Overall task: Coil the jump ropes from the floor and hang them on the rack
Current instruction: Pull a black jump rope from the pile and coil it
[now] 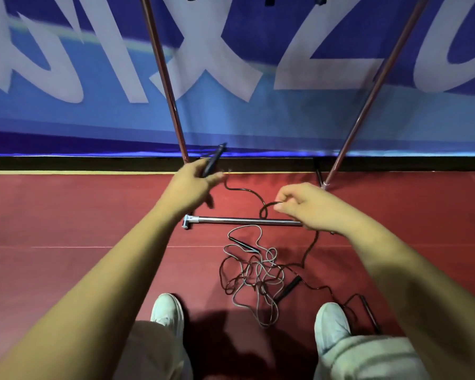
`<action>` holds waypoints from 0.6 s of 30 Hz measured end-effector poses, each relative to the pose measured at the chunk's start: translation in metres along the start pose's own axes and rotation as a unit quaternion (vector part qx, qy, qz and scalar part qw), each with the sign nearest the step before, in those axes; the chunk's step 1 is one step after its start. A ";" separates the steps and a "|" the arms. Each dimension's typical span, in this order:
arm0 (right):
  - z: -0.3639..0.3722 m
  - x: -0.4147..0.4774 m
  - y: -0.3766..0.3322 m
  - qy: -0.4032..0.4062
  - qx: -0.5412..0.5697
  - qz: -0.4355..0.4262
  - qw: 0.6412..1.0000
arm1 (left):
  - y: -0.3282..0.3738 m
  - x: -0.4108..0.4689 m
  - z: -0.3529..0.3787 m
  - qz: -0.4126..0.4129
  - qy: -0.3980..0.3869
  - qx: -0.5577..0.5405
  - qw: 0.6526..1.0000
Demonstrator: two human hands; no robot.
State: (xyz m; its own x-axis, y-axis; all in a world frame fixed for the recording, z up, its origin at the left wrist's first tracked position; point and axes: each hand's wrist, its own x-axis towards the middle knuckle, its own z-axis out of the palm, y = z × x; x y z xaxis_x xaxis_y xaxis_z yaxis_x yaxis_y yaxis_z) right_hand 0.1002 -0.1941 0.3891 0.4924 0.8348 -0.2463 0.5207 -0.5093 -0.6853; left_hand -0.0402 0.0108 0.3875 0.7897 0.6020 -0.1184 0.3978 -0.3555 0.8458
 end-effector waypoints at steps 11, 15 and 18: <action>-0.008 -0.001 0.002 -0.028 0.069 -0.010 0.997 | 0.024 -0.007 0.015 0.007 -0.134 -0.308 0.942; -0.021 -0.008 0.031 -0.122 0.035 0.075 0.989 | 0.019 0.004 -0.005 0.001 -0.051 -0.387 0.921; -0.026 -0.005 0.039 -0.046 0.030 0.061 0.997 | 0.010 0.008 -0.006 -0.050 0.006 -0.350 0.935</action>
State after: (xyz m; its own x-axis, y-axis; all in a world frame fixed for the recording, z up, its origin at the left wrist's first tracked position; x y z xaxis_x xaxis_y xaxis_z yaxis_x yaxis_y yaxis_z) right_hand 0.1361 -0.2236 0.3814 0.4820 0.7846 -0.3901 0.4170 -0.5969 -0.6854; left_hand -0.0323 0.0164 0.3985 0.7573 0.6173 -0.2133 0.0627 0.2563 0.9646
